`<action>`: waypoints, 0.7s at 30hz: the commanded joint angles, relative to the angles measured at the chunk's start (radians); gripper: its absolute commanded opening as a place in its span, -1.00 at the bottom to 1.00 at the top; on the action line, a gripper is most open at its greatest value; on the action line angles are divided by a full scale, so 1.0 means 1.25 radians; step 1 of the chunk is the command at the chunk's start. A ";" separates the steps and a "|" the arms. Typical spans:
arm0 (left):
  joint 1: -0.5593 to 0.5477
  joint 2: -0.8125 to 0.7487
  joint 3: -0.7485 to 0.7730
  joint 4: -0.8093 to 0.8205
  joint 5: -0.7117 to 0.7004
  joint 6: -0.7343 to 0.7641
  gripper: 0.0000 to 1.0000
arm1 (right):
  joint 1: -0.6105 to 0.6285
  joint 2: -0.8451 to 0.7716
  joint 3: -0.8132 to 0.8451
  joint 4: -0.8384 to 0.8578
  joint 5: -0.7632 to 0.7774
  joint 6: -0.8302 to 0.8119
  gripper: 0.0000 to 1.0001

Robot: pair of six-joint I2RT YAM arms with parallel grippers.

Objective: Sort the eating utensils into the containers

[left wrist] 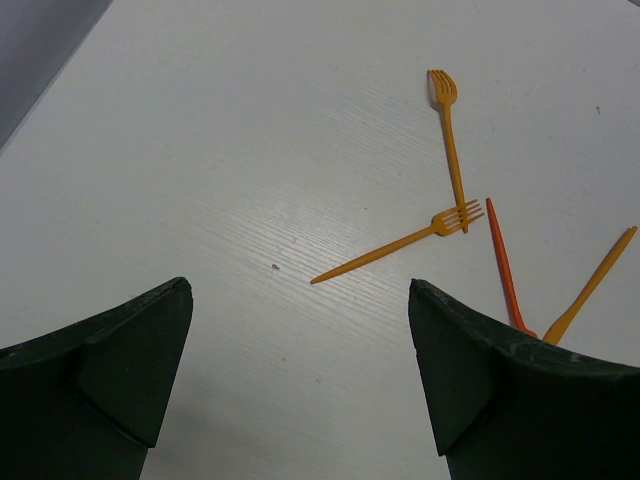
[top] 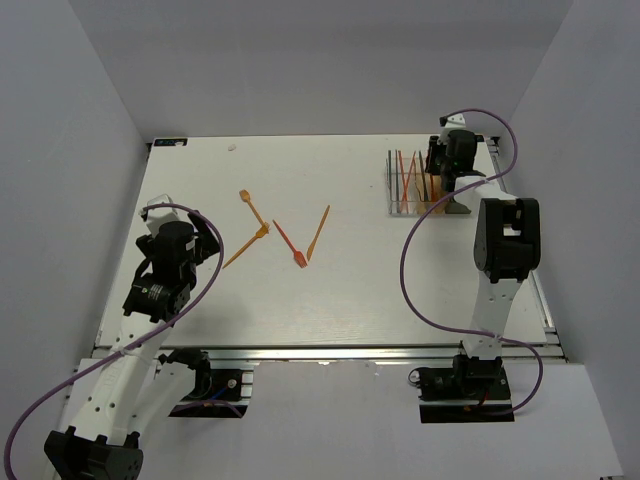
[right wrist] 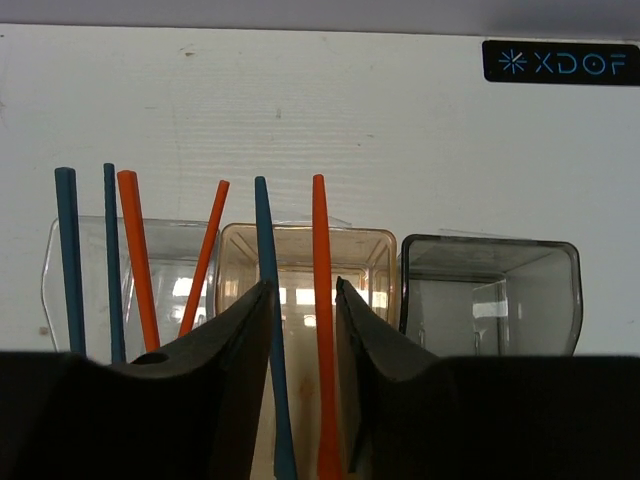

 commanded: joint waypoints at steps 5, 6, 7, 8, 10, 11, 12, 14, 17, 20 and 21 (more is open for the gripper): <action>-0.004 -0.011 0.005 0.015 0.006 0.004 0.96 | -0.005 -0.070 0.030 -0.024 -0.011 0.012 -0.10; -0.004 -0.011 0.005 0.014 0.006 0.006 0.96 | -0.004 -0.080 0.033 -0.030 -0.011 0.025 -0.09; -0.004 -0.012 0.005 0.015 0.006 0.006 0.96 | -0.003 -0.088 0.036 -0.037 -0.011 0.033 -0.09; -0.004 -0.011 0.005 0.014 0.006 0.006 0.96 | 0.005 -0.110 0.041 -0.047 -0.011 0.040 -0.09; -0.002 -0.011 0.005 0.014 0.005 0.006 0.96 | 0.021 -0.136 0.057 -0.096 -0.010 0.062 -0.09; -0.004 -0.011 0.005 0.014 0.005 0.006 0.96 | 0.046 -0.160 0.061 -0.118 0.008 0.072 -0.07; -0.002 -0.012 0.007 0.014 0.000 0.004 0.96 | 0.062 -0.174 0.067 -0.165 0.013 0.082 0.00; -0.002 -0.008 0.008 0.011 -0.005 0.003 0.96 | 0.121 -0.185 0.092 -0.249 0.058 0.117 0.05; -0.002 -0.010 0.010 0.006 -0.027 -0.004 0.96 | 0.226 -0.179 0.116 -0.395 0.225 0.212 0.10; -0.004 -0.018 0.008 0.004 -0.031 -0.007 0.96 | 0.342 -0.193 0.060 -0.415 0.342 0.303 0.79; -0.002 -0.021 0.007 0.007 -0.028 -0.005 0.96 | 0.368 -0.193 0.050 -0.414 0.362 0.320 0.78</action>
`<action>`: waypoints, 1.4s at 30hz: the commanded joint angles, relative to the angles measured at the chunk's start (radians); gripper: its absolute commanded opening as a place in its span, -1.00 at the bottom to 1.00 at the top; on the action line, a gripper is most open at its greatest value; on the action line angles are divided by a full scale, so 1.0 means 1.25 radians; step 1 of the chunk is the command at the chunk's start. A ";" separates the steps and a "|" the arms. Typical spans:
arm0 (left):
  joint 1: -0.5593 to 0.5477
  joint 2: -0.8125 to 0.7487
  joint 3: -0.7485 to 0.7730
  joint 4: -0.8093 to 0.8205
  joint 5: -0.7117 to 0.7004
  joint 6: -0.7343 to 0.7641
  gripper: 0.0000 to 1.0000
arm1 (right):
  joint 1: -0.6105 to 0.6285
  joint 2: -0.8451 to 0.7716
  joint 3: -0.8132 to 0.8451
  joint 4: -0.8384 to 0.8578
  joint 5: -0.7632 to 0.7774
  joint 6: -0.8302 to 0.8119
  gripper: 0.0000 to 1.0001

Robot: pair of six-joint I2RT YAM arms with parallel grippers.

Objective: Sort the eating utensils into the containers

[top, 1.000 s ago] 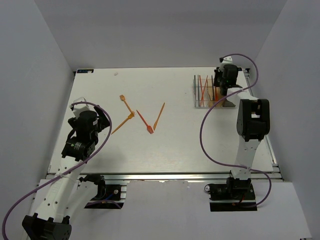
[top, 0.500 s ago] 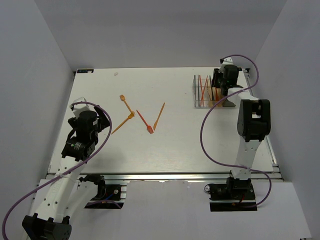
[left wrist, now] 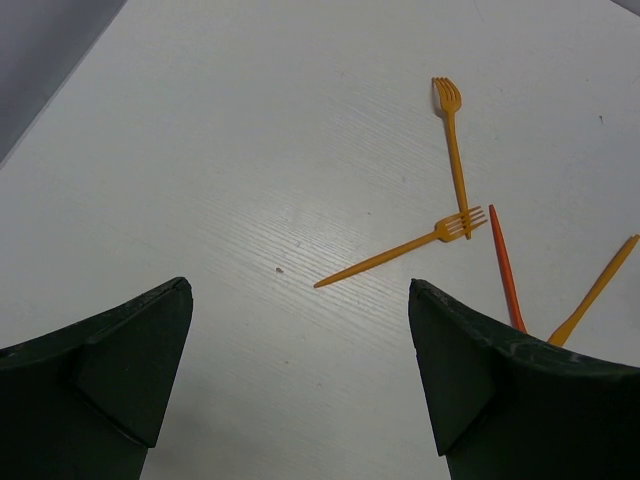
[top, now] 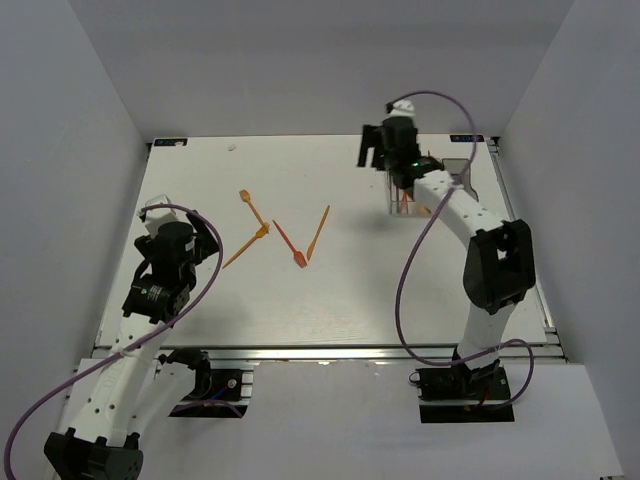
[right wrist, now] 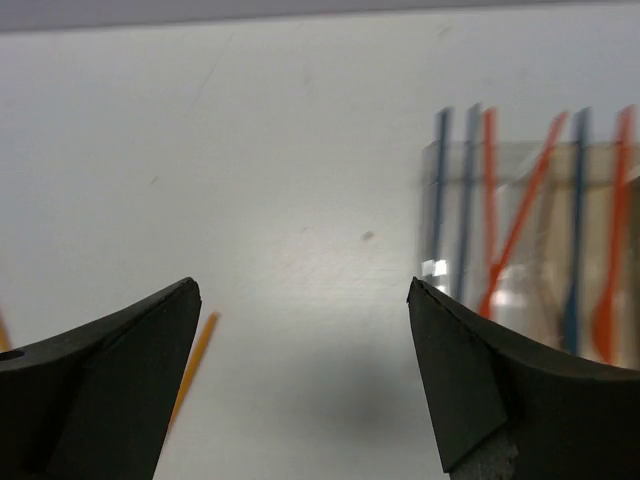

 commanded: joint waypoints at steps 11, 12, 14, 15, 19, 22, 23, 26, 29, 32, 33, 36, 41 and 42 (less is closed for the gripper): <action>-0.002 -0.026 0.005 0.012 0.014 0.002 0.96 | 0.236 0.325 0.316 -0.306 0.231 0.272 0.79; -0.002 -0.029 0.005 0.014 0.014 0.004 0.96 | 0.239 0.350 0.343 -0.329 0.245 0.279 0.79; -0.005 -0.036 0.004 0.016 0.022 0.005 0.96 | 0.250 0.408 0.383 -0.358 0.267 0.294 0.76; -0.005 -0.039 0.004 0.017 0.024 0.005 0.96 | 0.254 0.411 0.379 -0.352 0.263 0.296 0.73; -0.004 -0.047 0.003 0.020 0.033 0.006 0.96 | 0.270 0.421 0.337 -0.316 0.255 0.321 0.50; -0.004 -0.051 0.003 0.020 0.040 0.007 0.96 | 0.276 0.430 0.323 -0.311 0.234 0.329 0.32; -0.005 -0.052 0.003 0.021 0.041 0.007 0.96 | 0.279 0.434 0.320 -0.308 0.229 0.334 0.23; -0.007 -0.060 0.002 0.021 0.042 0.007 0.96 | 0.281 0.445 0.312 -0.311 0.197 0.359 0.07; -0.010 -0.064 0.002 0.020 0.038 0.007 0.96 | 0.287 0.429 0.263 -0.306 0.178 0.388 0.00; -0.009 -0.067 0.003 0.018 0.037 0.007 0.96 | 0.295 0.402 0.210 -0.304 0.184 0.428 -0.09; -0.009 -0.069 0.002 0.020 0.036 0.007 0.96 | 0.295 0.401 0.201 -0.305 0.184 0.431 -0.12; -0.010 -0.073 0.003 0.018 0.036 0.007 0.96 | 0.293 0.410 0.189 -0.312 0.179 0.439 -0.28; -0.013 -0.079 0.000 0.018 0.029 0.006 0.96 | 0.292 0.412 0.178 -0.325 0.154 0.431 -0.88; -0.013 -0.079 0.000 0.017 0.029 0.006 0.96 | 0.292 0.412 0.179 -0.325 0.151 0.423 -0.97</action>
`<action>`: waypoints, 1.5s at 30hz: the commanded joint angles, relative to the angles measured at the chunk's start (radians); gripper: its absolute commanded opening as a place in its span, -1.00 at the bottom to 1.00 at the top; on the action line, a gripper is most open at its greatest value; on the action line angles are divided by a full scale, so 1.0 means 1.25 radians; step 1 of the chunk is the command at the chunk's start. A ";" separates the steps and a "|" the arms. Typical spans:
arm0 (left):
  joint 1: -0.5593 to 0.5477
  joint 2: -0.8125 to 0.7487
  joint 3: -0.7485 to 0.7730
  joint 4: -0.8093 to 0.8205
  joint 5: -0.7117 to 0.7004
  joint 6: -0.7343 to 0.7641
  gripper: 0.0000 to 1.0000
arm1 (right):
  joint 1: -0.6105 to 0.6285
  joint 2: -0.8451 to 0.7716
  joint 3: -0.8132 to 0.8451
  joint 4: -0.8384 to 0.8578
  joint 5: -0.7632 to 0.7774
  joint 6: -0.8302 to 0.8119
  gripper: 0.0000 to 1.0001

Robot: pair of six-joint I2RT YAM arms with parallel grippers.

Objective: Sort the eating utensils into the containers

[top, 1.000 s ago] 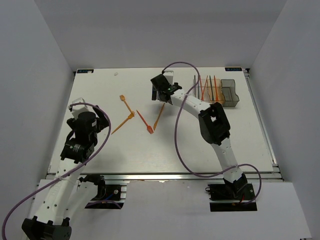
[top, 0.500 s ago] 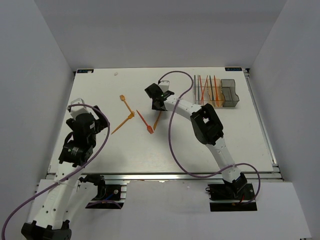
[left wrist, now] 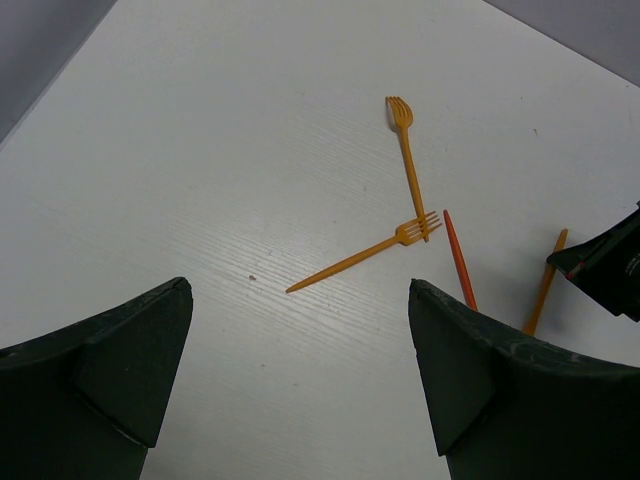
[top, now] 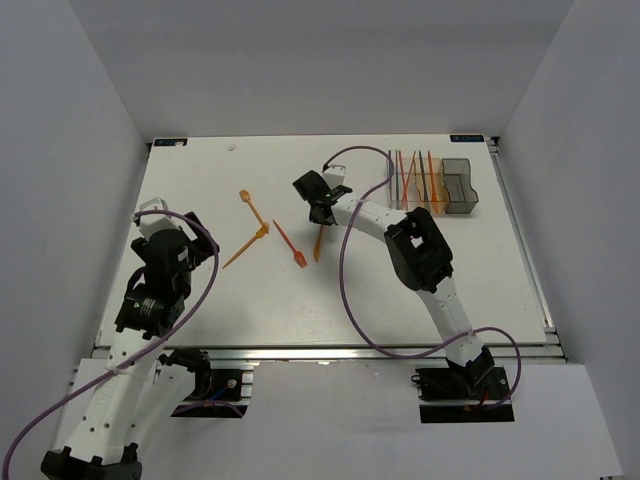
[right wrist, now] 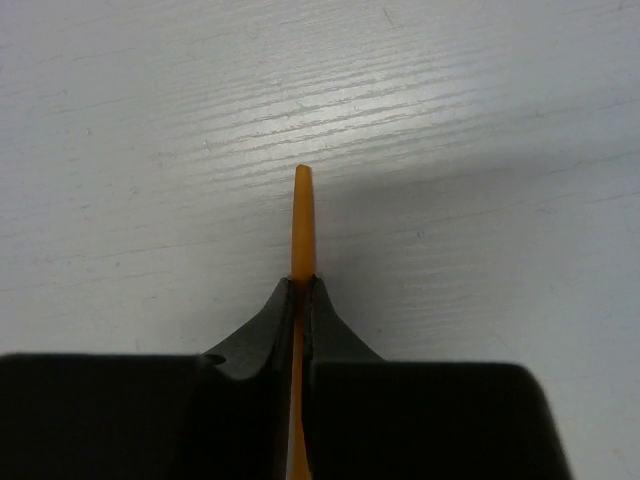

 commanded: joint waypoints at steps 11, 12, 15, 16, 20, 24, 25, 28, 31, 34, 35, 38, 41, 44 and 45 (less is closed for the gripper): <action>-0.014 -0.014 0.000 0.007 -0.014 0.002 0.96 | -0.049 -0.319 -0.344 0.326 -0.269 -0.318 -1.00; -0.014 -0.014 0.000 0.007 -0.017 0.002 0.96 | -0.075 -0.347 -0.382 0.347 -0.281 -0.327 -1.00; -0.014 -0.014 0.000 0.006 -0.018 0.000 0.96 | -0.151 -0.445 -0.425 0.362 -0.337 -0.354 -1.00; -0.016 -0.015 0.000 0.007 -0.018 0.000 0.96 | -0.173 -0.465 -0.429 0.362 -0.340 -0.364 -1.00; -0.016 -0.011 0.000 0.008 -0.017 0.000 0.96 | -0.325 -0.491 -0.383 0.364 -0.342 -0.456 -1.00; -0.017 -0.009 0.000 0.008 -0.018 0.000 0.96 | -0.443 -0.413 -0.278 0.427 -0.423 -0.550 -1.00; -0.017 -0.010 -0.001 0.007 -0.021 0.000 0.96 | -0.463 -0.373 -0.254 0.438 -0.435 -0.560 -1.00; -0.017 -0.005 -0.001 0.007 -0.021 0.000 0.96 | -0.525 -0.297 -0.161 0.475 -0.506 -0.574 -1.00; -0.017 0.005 0.000 0.006 -0.022 0.000 0.96 | -0.572 -0.233 -0.104 0.514 -0.537 -0.570 -1.00; -0.017 0.015 0.002 0.006 -0.021 0.000 0.96 | -0.597 -0.186 -0.092 0.556 -0.556 -0.575 -1.00; -0.018 0.016 0.002 0.006 -0.021 0.002 0.96 | -0.599 -0.179 -0.100 0.574 -0.567 -0.583 -1.00; -0.017 0.026 0.002 0.007 -0.018 0.002 0.97 | -0.609 -0.169 -0.152 0.643 -0.582 -0.579 -1.00; -0.017 0.035 0.003 0.008 -0.014 0.004 0.96 | -0.625 -0.178 -0.222 0.720 -0.596 -0.564 -1.00; -0.017 0.043 0.003 0.011 -0.010 0.005 0.96 | -0.625 -0.172 -0.241 0.732 -0.603 -0.560 -1.00; -0.017 0.043 0.003 0.011 -0.011 0.005 0.96 | -0.625 -0.172 -0.247 0.737 -0.602 -0.554 -1.00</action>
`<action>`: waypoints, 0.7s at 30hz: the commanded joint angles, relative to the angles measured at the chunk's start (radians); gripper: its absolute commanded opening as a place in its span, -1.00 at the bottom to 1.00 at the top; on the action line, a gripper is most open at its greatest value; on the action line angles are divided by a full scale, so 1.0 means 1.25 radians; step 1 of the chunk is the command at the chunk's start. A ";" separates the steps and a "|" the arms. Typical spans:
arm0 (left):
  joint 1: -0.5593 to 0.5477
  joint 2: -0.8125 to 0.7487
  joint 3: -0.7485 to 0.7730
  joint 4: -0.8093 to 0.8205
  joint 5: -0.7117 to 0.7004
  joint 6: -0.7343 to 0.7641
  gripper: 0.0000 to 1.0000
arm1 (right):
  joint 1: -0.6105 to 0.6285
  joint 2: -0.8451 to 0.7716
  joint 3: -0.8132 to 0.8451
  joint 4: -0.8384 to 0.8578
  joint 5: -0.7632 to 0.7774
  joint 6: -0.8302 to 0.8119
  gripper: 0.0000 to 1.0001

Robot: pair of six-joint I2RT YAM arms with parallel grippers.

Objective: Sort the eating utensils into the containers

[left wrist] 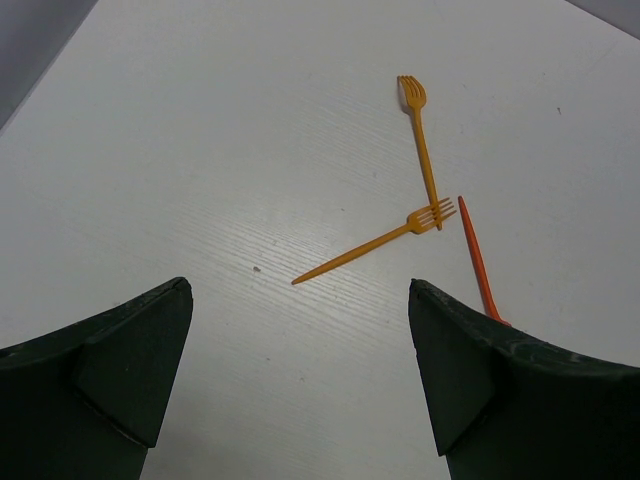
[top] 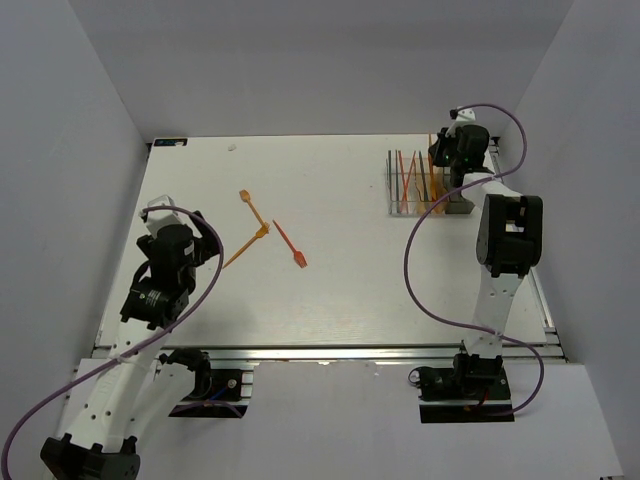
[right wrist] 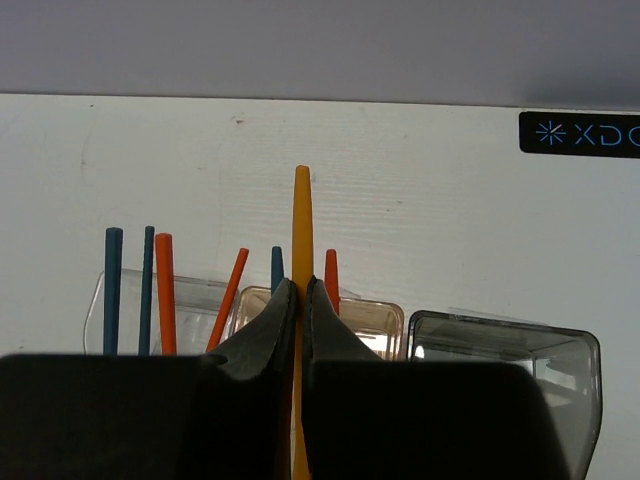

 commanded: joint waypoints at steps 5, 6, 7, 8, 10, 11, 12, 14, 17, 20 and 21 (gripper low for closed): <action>-0.003 -0.001 0.003 0.010 -0.004 0.004 0.96 | -0.008 -0.051 -0.090 0.149 -0.019 0.005 -1.00; -0.003 -0.001 0.003 0.011 -0.003 0.005 0.96 | -0.008 -0.058 -0.103 0.157 -0.021 0.006 -1.00; -0.003 -0.001 0.002 0.011 -0.001 0.005 0.96 | -0.008 -0.073 -0.114 0.163 -0.021 0.005 -1.00; -0.003 -0.001 0.003 0.011 0.001 0.005 0.96 | -0.008 -0.078 -0.127 0.164 -0.023 0.006 -1.00; -0.003 -0.003 0.003 0.011 0.002 0.005 0.96 | -0.008 -0.090 -0.129 0.153 -0.021 0.007 -0.96; -0.003 -0.005 0.003 0.011 0.001 0.005 0.96 | -0.008 -0.093 -0.129 0.142 -0.023 0.009 -0.83; -0.003 -0.005 0.002 0.010 0.001 0.005 0.96 | -0.008 -0.097 -0.129 0.137 -0.024 0.010 -0.77; -0.003 -0.009 0.000 0.011 0.000 0.005 0.96 | -0.008 -0.105 -0.127 0.127 -0.019 0.017 -0.54; -0.003 -0.012 0.000 0.011 0.000 0.005 0.96 | -0.008 -0.122 -0.111 0.103 -0.015 0.023 -0.37; -0.003 -0.016 0.000 0.011 0.001 0.005 0.96 | -0.007 -0.142 -0.097 0.087 -0.018 0.027 0.27; -0.003 -0.017 0.000 0.012 0.001 0.005 0.96 | -0.007 -0.150 -0.084 0.081 -0.019 0.027 0.28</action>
